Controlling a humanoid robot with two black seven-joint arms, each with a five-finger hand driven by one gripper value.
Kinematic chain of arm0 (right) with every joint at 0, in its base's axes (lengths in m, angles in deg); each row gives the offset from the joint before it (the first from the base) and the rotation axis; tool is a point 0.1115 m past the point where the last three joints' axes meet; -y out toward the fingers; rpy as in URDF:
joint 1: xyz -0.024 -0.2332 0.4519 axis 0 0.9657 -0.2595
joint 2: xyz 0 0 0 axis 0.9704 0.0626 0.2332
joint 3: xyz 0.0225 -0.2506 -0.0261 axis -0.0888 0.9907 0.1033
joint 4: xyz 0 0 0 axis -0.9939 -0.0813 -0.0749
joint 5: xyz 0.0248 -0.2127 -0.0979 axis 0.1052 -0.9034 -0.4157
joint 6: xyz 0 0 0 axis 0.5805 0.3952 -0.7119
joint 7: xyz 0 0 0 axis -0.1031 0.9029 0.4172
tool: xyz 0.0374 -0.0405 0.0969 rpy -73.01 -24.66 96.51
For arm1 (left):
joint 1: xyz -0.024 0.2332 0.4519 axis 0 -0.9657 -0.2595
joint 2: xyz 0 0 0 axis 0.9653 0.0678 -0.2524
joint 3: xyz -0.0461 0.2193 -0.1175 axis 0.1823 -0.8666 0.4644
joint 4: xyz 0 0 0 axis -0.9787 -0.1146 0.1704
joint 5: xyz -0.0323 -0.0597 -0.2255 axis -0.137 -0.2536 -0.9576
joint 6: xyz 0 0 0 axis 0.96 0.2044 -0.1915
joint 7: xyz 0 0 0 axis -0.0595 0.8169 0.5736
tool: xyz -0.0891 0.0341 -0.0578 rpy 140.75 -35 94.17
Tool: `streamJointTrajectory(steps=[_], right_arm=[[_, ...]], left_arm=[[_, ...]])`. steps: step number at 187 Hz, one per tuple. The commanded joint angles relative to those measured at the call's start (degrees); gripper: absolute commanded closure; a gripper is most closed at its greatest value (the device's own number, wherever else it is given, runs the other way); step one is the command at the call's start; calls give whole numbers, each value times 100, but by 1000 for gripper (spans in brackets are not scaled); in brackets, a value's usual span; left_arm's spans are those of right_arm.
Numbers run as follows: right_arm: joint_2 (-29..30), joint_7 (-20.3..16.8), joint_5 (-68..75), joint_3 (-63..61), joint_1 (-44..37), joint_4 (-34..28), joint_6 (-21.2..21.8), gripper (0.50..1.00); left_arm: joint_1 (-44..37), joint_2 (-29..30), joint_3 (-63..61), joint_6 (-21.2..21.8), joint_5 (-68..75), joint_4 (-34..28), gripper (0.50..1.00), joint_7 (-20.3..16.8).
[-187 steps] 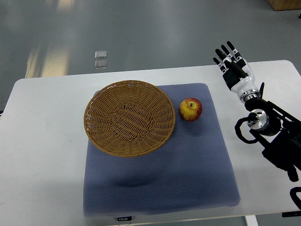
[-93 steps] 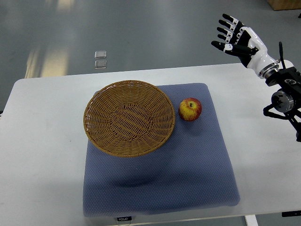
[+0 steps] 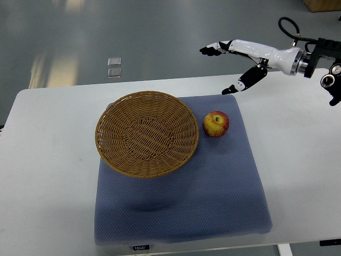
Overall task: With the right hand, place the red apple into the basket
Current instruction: 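Swing the right hand over the mat toward the apple, then lower the right hand around the red apple and close the fingers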
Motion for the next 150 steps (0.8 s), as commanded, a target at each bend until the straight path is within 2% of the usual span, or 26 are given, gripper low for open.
streamJointTrajectory(steps=[1,30,31,55,80,81,87,150], right_arm=[[0,10,-483,397,-209,-17,-14,576],[52,-34,-756,1030,-446,27,-67,576],[70,-51,-938,1413,-568,157,-197,576],[298,-60,-1046,2190,-639,607,-769,576],[395,-60,-1046,2498,-631,844,-998,576],[482,-60,-1046,2585,-631,923,-1129,576],[536,-60,-1046,2603,-622,958,-1183,576],[738,-60,-1090,2735,-569,1020,-1218,576]], left_arm=[[3,0,0,-8,2,-4,500,0],[3,0,0,0,2,-4,500,0],[3,0,0,0,2,-4,500,0],[3,0,0,0,2,-4,500,0],[-5,0,0,0,2,5,500,0],[3,0,0,0,2,-4,500,0],[3,0,0,0,2,-4,500,0],[3,0,0,0,2,-4,500,0]])
